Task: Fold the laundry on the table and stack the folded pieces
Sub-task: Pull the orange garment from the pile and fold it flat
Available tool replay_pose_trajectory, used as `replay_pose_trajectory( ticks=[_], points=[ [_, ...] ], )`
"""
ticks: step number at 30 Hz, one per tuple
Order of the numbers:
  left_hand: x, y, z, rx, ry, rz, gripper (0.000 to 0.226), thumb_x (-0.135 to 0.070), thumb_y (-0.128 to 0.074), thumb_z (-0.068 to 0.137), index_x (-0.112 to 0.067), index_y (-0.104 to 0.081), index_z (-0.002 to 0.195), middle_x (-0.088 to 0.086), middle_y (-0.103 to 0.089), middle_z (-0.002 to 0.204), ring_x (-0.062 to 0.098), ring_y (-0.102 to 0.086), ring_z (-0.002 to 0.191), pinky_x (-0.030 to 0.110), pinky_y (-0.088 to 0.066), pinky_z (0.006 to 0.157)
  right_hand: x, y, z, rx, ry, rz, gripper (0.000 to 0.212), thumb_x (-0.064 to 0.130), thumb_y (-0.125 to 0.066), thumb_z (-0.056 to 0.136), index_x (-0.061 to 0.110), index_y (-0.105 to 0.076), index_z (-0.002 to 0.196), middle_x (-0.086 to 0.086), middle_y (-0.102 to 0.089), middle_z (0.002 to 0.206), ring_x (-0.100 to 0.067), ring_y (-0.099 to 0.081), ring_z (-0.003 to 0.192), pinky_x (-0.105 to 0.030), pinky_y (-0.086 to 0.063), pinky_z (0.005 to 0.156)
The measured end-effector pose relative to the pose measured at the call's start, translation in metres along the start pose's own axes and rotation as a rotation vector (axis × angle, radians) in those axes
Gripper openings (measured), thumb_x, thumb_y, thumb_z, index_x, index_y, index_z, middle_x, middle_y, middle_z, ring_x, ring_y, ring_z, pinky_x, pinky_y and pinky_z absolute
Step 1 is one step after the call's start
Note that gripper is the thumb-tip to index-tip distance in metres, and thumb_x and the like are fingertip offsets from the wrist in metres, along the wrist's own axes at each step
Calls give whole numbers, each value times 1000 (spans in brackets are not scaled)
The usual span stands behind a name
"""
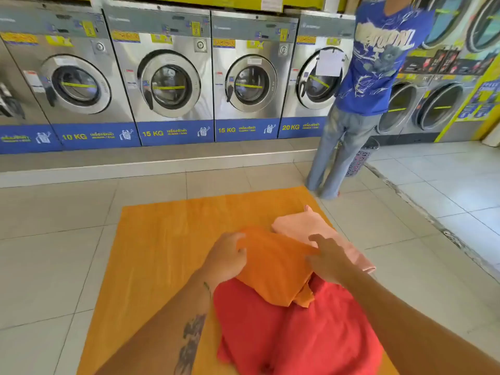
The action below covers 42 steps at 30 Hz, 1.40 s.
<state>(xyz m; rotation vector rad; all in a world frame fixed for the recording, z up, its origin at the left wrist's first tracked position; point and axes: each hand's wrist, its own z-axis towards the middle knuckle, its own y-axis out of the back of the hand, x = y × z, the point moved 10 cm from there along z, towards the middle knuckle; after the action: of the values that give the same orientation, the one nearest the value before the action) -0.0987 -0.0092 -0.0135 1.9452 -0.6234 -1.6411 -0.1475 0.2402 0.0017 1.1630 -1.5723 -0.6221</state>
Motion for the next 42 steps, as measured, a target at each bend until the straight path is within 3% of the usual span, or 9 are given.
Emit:
replay_pose_trajectory(
  ticks=[2,6,10,16,27,31,34,38,42],
  points=[
    [13,-4,28,40,13,37,44,-28,-44,100,-29,-44,144,-1,-32,154,0,-54,89,12,-39,64,-4,-5,14,-13,-56,43,59,28,-52,92,25,-35,149,-13,-44,147,-33,-44,128,-41,-41,102],
    [34,-28,75,191,-24,125,43,-19,-40,102,-30,-47,142,1,-30,157,20,-37,137,30,-33,106,-14,-16,26,28,-132,90,64,25,-63,88,23,-38,147,-10,-48,142,-20,-48,102,-24,-41,73],
    [13,-43,105,301,-191,164,49,-8,-37,99,-34,-54,137,-2,-33,157,22,-26,145,38,-21,118,-8,-6,29,-19,-130,38,55,19,-70,76,22,-59,130,-4,-57,128,-20,-52,103,-23,-41,72],
    [-32,-67,120,493,-316,313,76,3,-35,72,-45,-54,127,-10,-47,145,23,-46,129,36,-43,98,25,2,16,-72,-18,-140,21,15,-57,75,25,-61,94,1,-57,101,-18,-50,92,-31,-41,74],
    [-1,-7,114,503,-248,622,9,-16,-52,71,-21,-58,73,-1,-60,75,20,-56,70,35,-46,62,59,36,10,-153,210,188,30,-1,-53,78,27,-62,81,13,-61,71,-5,-56,67,-16,-41,55],
    [34,49,84,432,-66,370,8,-17,-54,77,-11,-59,78,12,-65,82,27,-60,71,37,-41,58,77,29,34,-36,245,225,28,-6,-56,82,19,-69,86,16,-54,133,-19,-48,131,-33,-43,99],
    [45,80,52,389,-8,259,12,-24,-51,83,-24,-63,82,0,-68,85,20,-65,79,37,-49,63,102,28,51,17,273,11,19,14,-62,88,29,-70,96,-1,-70,118,-28,-45,132,-37,-15,123],
    [64,126,16,316,105,144,20,-21,-51,93,-34,-66,91,-6,-71,94,15,-67,88,39,-56,78,158,14,60,148,310,202,21,5,-59,92,23,-68,99,3,-70,93,13,-57,77,10,-28,71],
    [84,183,-12,276,204,94,20,-17,-52,96,-25,-68,105,12,-72,101,30,-67,93,47,-57,82,224,-3,67,266,397,309,22,-3,-58,89,13,-69,99,-7,-71,97,-21,-65,91,-36,-53,82]
  ],
)
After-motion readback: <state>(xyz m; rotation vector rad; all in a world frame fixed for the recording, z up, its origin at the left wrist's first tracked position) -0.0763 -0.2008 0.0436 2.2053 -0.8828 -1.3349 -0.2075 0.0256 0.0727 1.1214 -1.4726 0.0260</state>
